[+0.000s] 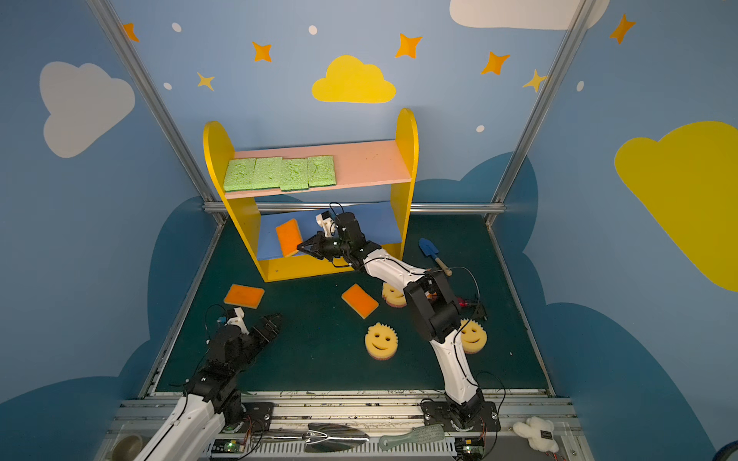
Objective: Place and organize the cleaning sponges onto the shelf
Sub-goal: 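Carry the orange sponge with the right gripper into the blue lower shelf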
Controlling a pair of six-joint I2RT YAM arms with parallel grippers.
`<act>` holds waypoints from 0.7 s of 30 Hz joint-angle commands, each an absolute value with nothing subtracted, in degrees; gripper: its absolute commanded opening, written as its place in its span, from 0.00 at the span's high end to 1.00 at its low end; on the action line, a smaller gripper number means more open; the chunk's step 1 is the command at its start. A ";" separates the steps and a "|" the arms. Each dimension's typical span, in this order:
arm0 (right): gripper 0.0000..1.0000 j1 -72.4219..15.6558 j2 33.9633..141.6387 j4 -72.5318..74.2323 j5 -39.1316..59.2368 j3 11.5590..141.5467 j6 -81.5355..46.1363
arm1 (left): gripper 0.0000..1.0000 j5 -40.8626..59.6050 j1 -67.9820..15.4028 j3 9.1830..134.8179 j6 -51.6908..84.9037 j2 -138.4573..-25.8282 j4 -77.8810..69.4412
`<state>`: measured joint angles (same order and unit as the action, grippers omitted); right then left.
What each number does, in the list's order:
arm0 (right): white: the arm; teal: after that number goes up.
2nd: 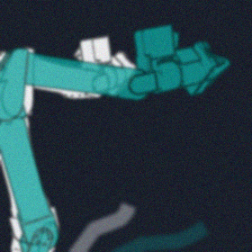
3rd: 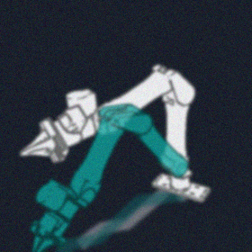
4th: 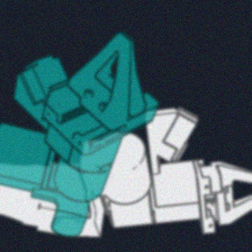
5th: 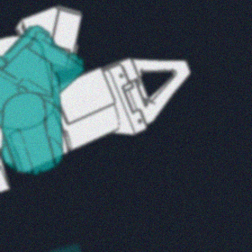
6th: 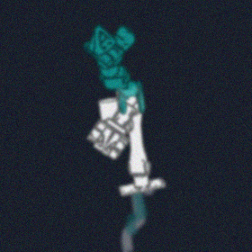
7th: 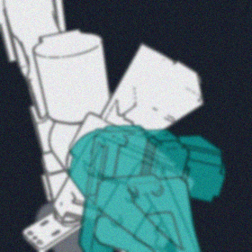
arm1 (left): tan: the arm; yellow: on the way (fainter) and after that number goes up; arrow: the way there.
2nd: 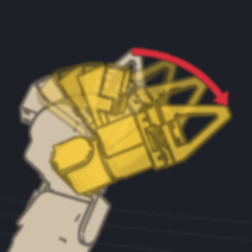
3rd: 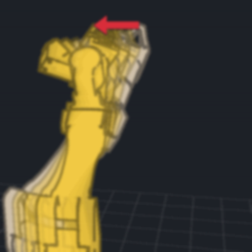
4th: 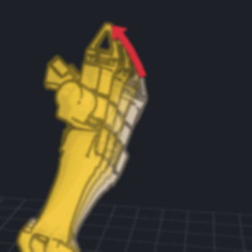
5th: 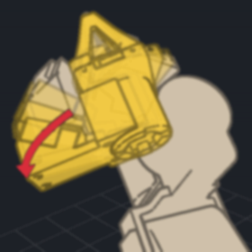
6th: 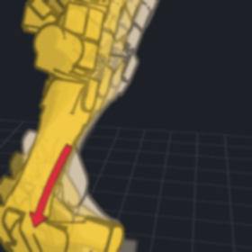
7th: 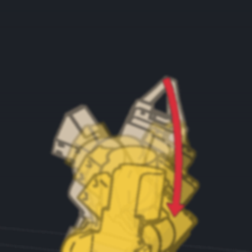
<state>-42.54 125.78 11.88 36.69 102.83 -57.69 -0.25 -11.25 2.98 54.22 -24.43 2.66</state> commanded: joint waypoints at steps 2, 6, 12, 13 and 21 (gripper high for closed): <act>1.00 -44.01 128.78 10.24 31.68 107.55 -60.23 | 0.01 -2.37 -10.82 2.51 53.71 -22.44 5.31; 1.00 -45.47 131.57 9.58 29.06 111.40 -62.20 | 0.01 -2.33 -10.81 2.37 53.44 -22.50 5.89; 1.00 -47.34 136.85 7.49 27.33 119.89 -63.86 | 0.01 -2.33 -10.81 2.30 53.17 -22.59 5.81; 1.00 -47.59 137.94 6.84 27.05 121.65 -64.06 | 0.01 -2.29 -10.81 2.29 53.17 -22.58 5.71; 1.00 -48.43 143.96 6.79 25.95 128.52 -66.87 | 0.01 -2.11 -10.76 2.20 52.91 -22.85 4.98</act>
<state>-48.12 142.54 7.18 27.00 126.26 -65.56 -1.74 -10.98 2.79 54.15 -22.87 4.43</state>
